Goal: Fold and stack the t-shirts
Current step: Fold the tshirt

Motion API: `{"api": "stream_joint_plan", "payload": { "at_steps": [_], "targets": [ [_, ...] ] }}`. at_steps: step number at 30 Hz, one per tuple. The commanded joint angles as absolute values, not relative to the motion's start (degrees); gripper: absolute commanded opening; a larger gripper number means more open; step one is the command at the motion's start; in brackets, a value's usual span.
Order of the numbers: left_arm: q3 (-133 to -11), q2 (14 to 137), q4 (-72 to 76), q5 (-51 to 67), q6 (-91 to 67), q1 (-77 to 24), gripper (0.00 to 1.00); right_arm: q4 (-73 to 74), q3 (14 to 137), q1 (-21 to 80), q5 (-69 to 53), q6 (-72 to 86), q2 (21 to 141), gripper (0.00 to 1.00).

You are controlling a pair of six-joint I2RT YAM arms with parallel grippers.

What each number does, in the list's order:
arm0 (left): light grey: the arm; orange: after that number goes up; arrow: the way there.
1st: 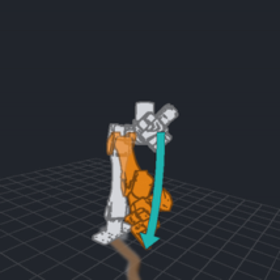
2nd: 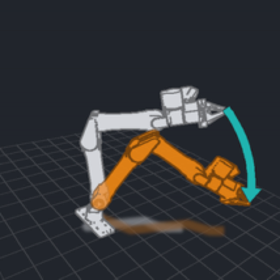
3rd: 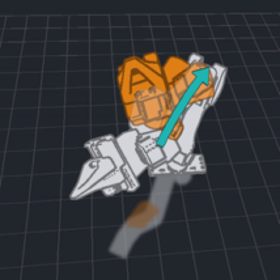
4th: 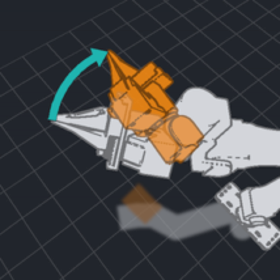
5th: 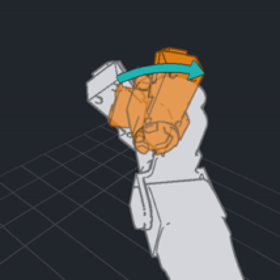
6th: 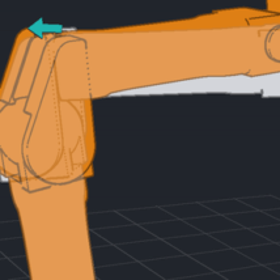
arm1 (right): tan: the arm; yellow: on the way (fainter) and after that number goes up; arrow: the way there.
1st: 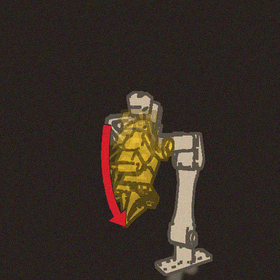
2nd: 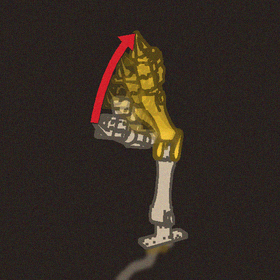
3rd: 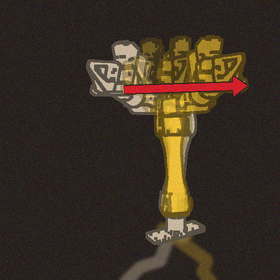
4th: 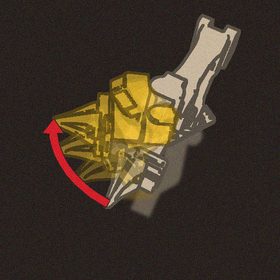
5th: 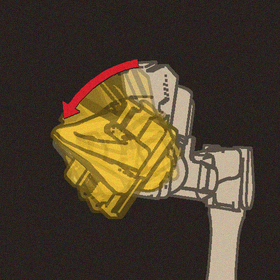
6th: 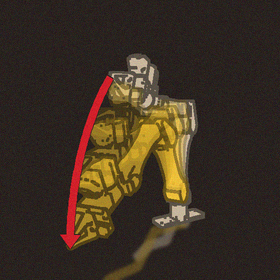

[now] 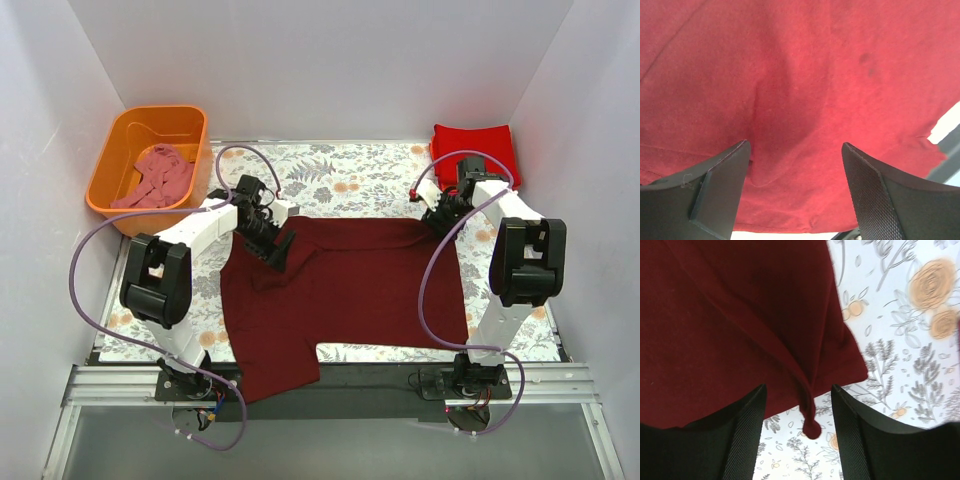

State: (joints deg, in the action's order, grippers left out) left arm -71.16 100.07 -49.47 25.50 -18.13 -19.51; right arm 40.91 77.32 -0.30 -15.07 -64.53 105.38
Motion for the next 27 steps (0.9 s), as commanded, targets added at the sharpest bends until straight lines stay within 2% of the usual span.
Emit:
{"api": "stream_joint_plan", "payload": {
  "at_steps": [1,6,9,10,12,13,14,16,17,27],
  "targets": [
    [-69.44,99.75,-47.37,21.54,-16.18,-21.09,0.72,42.19,75.85,-0.44,-13.19,-66.8,105.38,0.6],
    [-67.59,100.89,-46.85,19.52,-15.03,-21.97,0.66,42.1,75.15,-0.44,-12.83,-66.97,105.38,0.52],
    [-67.32,101.34,-47.11,18.72,-14.59,-22.06,0.58,42.01,74.97,-0.44,-12.48,-67.41,105.38,0.46],
    [-67.32,101.42,-47.2,18.02,-14.5,-22.06,0.48,42.01,75.14,-0.44,-12.22,-67.5,105.38,0.43],
    [-67.67,100.99,-47.9,17.49,-14.15,-21.97,0.37,42.1,75.23,-0.35,-12.04,-67.85,105.47,0.35],
    [-67.94,100.73,-48.25,16.88,-13.98,-21.97,0.25,42.1,75.41,-0.44,-11.69,-67.94,105.38,0.31],
    [-68.2,100.55,-48.77,16.35,-13.97,-22.06,0.19,42.1,75.5,-0.35,-11.69,-68.11,105.38,0.23],
    [-69.25,99.5,-49.39,15.13,-13.97,-21.97,0.08,42.1,76.11,-0.44,-11.43,-68.2,105.47,0.12],
    [-69.61,99.23,-49.92,14.86,-13.89,-21.97,0.0,42.1,76.37,-0.44,-11.43,-68.2,105.38,0.02],
    [-79.27,97.3,-59.23,18.1,-13.27,-21.8,0.0,42.19,79.98,-0.44,-11.95,-69.17,103.89,0.01]
  ]
}}
